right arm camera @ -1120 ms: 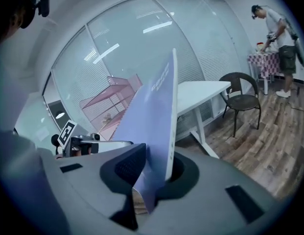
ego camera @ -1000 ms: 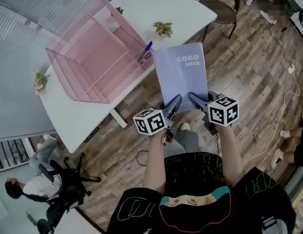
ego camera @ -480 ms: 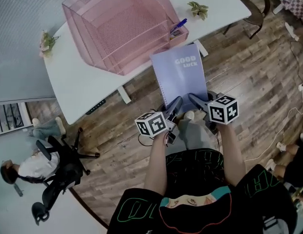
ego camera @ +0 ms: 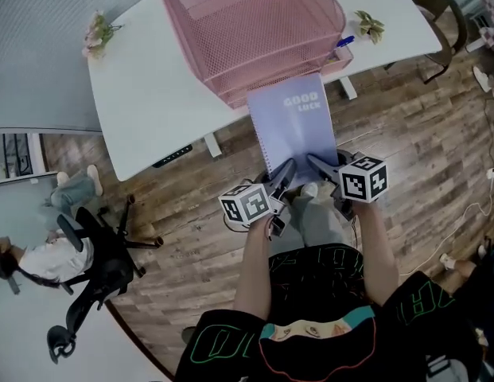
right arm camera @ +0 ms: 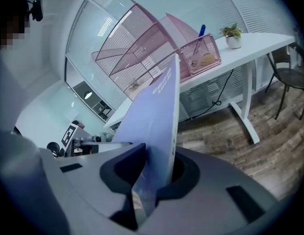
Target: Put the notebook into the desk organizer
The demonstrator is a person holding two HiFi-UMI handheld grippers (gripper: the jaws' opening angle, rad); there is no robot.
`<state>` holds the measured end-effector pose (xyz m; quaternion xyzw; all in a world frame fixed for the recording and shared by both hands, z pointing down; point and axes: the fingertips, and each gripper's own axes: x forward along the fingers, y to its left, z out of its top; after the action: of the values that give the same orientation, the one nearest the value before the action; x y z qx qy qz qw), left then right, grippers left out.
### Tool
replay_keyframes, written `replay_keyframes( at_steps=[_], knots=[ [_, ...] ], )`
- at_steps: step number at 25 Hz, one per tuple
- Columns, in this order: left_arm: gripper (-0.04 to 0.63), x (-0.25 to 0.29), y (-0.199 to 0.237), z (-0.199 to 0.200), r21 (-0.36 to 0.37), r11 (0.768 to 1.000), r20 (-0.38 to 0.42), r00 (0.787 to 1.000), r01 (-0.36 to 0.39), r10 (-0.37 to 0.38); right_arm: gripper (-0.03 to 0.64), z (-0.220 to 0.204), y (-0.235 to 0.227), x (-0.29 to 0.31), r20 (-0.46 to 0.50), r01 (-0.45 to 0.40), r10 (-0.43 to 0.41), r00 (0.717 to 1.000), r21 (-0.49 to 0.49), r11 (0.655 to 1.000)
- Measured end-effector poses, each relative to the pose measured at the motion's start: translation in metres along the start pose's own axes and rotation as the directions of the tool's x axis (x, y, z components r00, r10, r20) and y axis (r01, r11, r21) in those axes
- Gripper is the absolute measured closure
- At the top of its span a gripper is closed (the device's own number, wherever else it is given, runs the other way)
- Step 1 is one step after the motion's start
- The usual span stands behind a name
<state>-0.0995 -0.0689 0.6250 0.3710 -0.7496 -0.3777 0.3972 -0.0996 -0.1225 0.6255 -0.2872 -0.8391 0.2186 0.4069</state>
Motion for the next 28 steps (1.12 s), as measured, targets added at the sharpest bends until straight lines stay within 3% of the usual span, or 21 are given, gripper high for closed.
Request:
replay_keyframes(
  at_steps=[9, 16, 20, 22, 24, 28],
  knots=[
    [0.557, 0.002, 0.022, 0.041, -0.056, 0.998, 0.032, 0.999, -0.026, 0.027, 0.546, 0.032, -0.001, 0.036, -0.045, -0.039, 0.039, 0.998, -0.004, 0.999],
    [0.558, 0.007, 0.015, 0.045, -0.144, 0.99, 0.054, 0.998, -0.006, 0.014, 0.538, 0.041, -0.002, 0.034, -0.07, -0.063, 0.061, 0.996, -0.024, 0.998],
    [0.558, 0.018, 0.024, 0.075, -0.184, 0.983, 0.057, 0.998, 0.005, 0.005, 0.507, 0.07, -0.013, 0.051, -0.075, -0.027, 0.025, 0.997, -0.027, 0.999],
    [0.558, 0.022, 0.026, 0.089, -0.196, 0.98, 0.072, 0.997, 0.027, -0.013, 0.453, 0.083, -0.021, 0.055, -0.063, 0.014, -0.016, 0.998, -0.045, 0.999],
    [0.554, 0.023, 0.028, 0.1, -0.203, 0.978, 0.093, 0.995, 0.043, -0.024, 0.402, 0.091, -0.026, 0.054, -0.057, 0.058, -0.064, 0.996, -0.099, 0.993],
    [0.544, 0.03, 0.028, 0.111, -0.195, 0.979, 0.085, 0.996, 0.05, -0.034, 0.387, 0.105, -0.029, 0.044, -0.031, 0.134, -0.146, 0.989, -0.245, 0.96]
  ],
)
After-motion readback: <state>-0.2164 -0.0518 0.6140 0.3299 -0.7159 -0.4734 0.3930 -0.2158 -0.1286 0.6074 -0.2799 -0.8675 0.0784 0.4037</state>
